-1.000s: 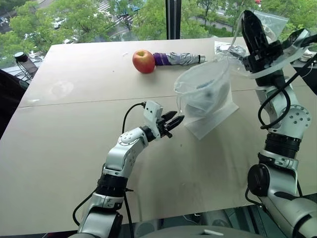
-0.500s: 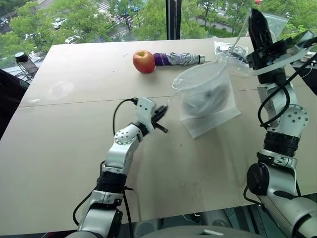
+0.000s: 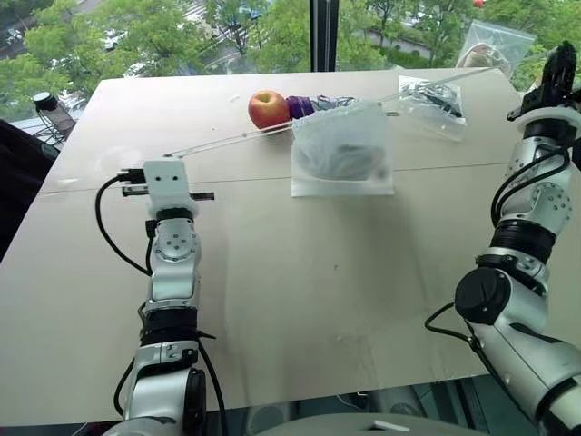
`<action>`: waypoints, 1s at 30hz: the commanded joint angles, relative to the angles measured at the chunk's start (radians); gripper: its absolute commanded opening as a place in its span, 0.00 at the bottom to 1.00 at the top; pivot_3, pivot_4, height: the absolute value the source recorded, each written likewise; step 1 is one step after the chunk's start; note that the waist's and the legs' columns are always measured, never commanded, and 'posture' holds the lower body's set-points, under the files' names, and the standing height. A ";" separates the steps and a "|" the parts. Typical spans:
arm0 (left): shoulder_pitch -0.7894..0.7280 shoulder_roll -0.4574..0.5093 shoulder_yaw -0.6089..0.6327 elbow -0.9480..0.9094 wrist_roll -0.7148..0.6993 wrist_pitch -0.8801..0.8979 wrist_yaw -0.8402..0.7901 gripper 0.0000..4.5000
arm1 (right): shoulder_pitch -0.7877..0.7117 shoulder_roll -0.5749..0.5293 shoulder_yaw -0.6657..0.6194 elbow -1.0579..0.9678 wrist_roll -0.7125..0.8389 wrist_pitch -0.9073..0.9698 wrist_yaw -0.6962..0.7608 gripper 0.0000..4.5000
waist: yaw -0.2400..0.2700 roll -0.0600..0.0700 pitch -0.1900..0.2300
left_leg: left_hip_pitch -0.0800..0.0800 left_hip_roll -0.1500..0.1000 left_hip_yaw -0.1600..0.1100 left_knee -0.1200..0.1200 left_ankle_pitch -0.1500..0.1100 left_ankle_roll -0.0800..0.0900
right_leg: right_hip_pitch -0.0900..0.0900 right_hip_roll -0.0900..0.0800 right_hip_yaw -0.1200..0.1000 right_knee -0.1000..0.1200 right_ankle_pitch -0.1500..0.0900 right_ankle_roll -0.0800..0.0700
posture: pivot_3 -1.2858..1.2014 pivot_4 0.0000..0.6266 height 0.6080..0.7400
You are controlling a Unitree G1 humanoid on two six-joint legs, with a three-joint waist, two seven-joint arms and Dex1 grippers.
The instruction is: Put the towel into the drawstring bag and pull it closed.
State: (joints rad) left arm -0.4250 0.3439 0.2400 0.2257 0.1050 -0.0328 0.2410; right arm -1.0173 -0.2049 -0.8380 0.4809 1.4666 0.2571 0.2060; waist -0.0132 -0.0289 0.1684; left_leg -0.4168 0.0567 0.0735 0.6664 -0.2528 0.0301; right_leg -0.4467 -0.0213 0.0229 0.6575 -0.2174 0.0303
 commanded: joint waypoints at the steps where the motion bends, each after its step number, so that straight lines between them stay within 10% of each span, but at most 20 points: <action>1: 0.010 0.028 0.102 -0.010 0.026 0.029 0.119 0.01 | -0.036 -0.084 -0.109 -0.009 0.037 -0.096 0.006 0.00 | 0.001 0.000 0.000 | 0.000 0.000 0.000 0.000 0.000 0.000 | 0.000 0.000 0.000 0.000 0.000 0.000 | 0.52 0.24 1.00; 10: -0.008 0.027 0.105 -0.016 0.033 0.013 0.147 0.01 | -0.036 -0.076 -0.124 -0.011 0.035 -0.115 0.037 0.00 | -0.004 0.000 0.000 | 0.001 0.000 0.000 0.000 0.000 0.000 | 0.000 -0.002 0.000 0.001 0.000 0.000 | 0.52 0.24 1.00; 18: 0.034 0.036 -0.123 -0.127 -0.179 -0.016 -0.419 0.01 | 0.168 -0.107 0.269 -0.133 -0.263 0.167 0.155 0.00 | -0.001 0.000 -0.001 | 0.001 -0.001 0.003 0.001 0.000 0.000 | 0.000 -0.002 -0.001 0.002 0.000 0.000 | 0.52 0.24 1.00; 19: 0.051 0.038 -0.131 -0.143 -0.227 0.018 -0.486 0.00 | 0.205 -0.121 0.327 -0.166 -0.300 0.205 0.192 0.14 | -0.001 0.000 -0.001 | 0.001 -0.001 0.004 0.001 0.000 0.000 | 0.000 -0.002 -0.001 0.002 0.000 0.000 | 0.52 0.24 1.00; 25: 0.201 0.168 -0.176 -0.299 -0.474 0.244 -0.895 0.62 | 0.406 -0.278 0.666 -0.265 -0.655 0.240 0.414 0.75 | -0.004 0.001 -0.001 | 0.000 0.000 0.002 0.000 0.000 0.000 | -0.001 0.000 -0.001 0.001 0.000 0.000 | 0.52 0.24 1.00; 27: 0.273 0.244 -0.164 -0.360 -0.564 0.326 -1.026 0.81 | 0.463 -0.339 0.731 -0.265 -0.740 0.209 0.518 0.75 | -0.003 0.001 -0.001 | 0.001 0.000 0.001 0.001 0.000 0.000 | 0.000 0.001 -0.001 0.001 0.000 0.000 | 0.52 0.24 1.00; 30: 0.375 0.345 -0.124 -0.370 -0.544 0.347 -1.085 0.82 | 0.559 -0.433 0.824 -0.244 -0.899 0.101 0.654 0.75 | -0.001 0.001 -0.001 | 0.001 -0.001 0.001 0.001 0.000 0.000 | 0.000 0.002 0.000 0.000 0.000 0.000 | 0.52 0.24 1.00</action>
State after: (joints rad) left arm -0.0722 0.6627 0.0751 -0.1171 -0.4329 0.3090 -0.8063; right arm -0.4790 -0.6060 -0.0287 0.2457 0.6401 0.4262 0.7837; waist -0.0140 -0.0283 0.1675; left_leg -0.4155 0.0562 0.0738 0.6677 -0.2529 0.0301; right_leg -0.4462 -0.0196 0.0226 0.6575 -0.2180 0.0302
